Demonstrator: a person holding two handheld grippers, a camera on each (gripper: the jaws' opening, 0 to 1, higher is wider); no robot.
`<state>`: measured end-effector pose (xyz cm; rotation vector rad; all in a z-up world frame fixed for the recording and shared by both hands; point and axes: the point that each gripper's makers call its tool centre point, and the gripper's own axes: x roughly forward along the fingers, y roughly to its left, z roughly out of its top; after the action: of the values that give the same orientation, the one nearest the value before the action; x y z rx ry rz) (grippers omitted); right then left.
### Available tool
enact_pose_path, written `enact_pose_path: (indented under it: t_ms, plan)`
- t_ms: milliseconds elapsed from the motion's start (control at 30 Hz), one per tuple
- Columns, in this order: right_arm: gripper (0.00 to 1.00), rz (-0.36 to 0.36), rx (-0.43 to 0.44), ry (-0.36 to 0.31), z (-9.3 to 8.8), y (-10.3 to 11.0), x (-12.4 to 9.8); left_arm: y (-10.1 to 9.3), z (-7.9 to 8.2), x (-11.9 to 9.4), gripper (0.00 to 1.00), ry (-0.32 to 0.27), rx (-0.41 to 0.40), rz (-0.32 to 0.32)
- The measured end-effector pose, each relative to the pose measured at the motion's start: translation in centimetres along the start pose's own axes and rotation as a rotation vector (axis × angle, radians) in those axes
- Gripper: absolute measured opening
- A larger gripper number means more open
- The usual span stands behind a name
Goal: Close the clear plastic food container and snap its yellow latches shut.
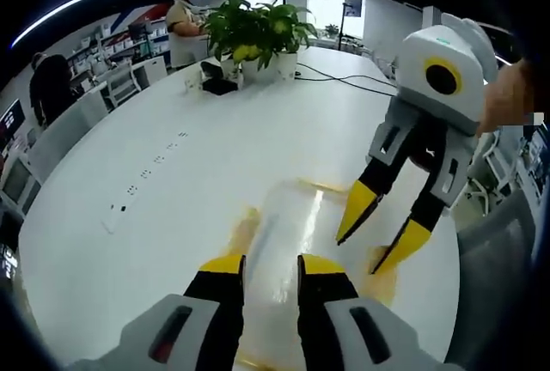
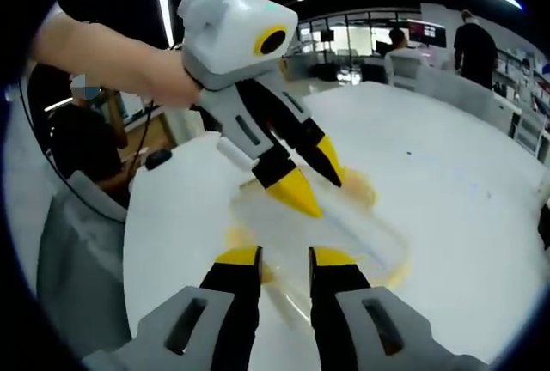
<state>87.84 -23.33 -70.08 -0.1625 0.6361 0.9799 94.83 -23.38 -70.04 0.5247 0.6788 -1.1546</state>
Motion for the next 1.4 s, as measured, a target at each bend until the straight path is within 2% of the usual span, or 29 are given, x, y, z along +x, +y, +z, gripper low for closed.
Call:
enact_pose_path:
  t_ms: [167,333,433,533,600,733,933,1167,1400]
  plan:
    - [0.26,0.015,-0.115,0.016,-0.4,0.8,0.1,0.3,0.1,0.2,0.18,0.007,-0.006,0.001]
    - [0.27,0.009,-0.183,0.034,-0.6,1.0,0.2,0.5,0.1,0.3,0.19,0.011,-0.007,0.001]
    - [0.28,-0.007,-0.265,0.051,-0.9,0.7,0.3,0.6,0.2,0.4,0.19,0.013,-0.011,-0.001]
    - [0.27,-0.018,-0.289,0.051,-1.0,0.7,0.3,0.6,0.2,0.5,0.20,0.019,-0.010,-0.003]
    - [0.27,-0.046,-0.337,0.061,-1.1,0.4,0.3,0.6,0.1,0.6,0.20,0.023,-0.010,-0.009]
    - [0.27,-0.055,-0.391,0.062,-1.2,0.6,0.4,0.8,0.4,0.9,0.21,0.027,-0.010,-0.021]
    - [0.26,-0.073,-0.449,0.067,-1.4,0.2,0.6,0.9,0.6,1.3,0.21,0.043,-0.003,-0.048]
    - [0.25,-0.080,-0.467,0.059,-1.2,0.1,0.8,1.3,0.7,1.7,0.22,0.061,0.004,-0.086]
    - [0.24,-0.082,-0.475,0.057,-1.1,0.2,1.0,1.7,0.6,2.2,0.22,0.086,-0.043,-0.147]
